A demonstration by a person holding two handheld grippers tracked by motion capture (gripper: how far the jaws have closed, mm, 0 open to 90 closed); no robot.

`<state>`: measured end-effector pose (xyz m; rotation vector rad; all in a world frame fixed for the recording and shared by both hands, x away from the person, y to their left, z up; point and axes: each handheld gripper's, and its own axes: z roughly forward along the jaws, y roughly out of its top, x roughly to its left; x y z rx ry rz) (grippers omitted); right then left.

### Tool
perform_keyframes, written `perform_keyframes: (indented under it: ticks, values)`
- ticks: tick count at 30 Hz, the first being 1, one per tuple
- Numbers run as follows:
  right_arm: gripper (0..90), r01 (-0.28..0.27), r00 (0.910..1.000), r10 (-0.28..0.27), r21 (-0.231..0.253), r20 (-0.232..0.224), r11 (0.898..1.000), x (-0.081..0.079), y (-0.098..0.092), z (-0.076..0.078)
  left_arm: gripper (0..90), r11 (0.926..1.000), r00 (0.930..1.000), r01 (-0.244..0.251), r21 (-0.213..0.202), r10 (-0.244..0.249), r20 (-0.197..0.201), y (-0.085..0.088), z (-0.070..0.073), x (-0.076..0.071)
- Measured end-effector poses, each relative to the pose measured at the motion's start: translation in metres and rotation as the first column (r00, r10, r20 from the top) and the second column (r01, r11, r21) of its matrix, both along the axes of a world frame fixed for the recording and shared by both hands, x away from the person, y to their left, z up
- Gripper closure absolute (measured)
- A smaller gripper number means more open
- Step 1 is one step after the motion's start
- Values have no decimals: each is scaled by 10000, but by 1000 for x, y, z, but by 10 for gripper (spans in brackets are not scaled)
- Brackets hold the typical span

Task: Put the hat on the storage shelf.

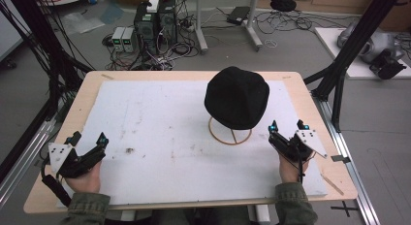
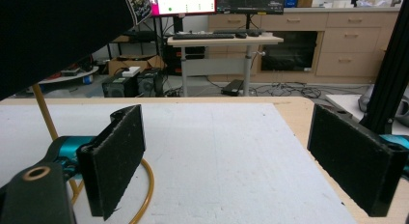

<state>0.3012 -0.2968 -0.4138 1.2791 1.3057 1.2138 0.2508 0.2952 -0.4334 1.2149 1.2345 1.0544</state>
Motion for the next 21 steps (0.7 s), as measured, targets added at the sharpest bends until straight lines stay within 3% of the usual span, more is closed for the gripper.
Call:
perform_keyframes:
  ticks: [21]
  values:
    - [125, -35, 10000, 35, -30, -83, 10000, 2, -1, -1, 173, 10000, 10000, -1, -11, 1, -21, 0, 0, 1]
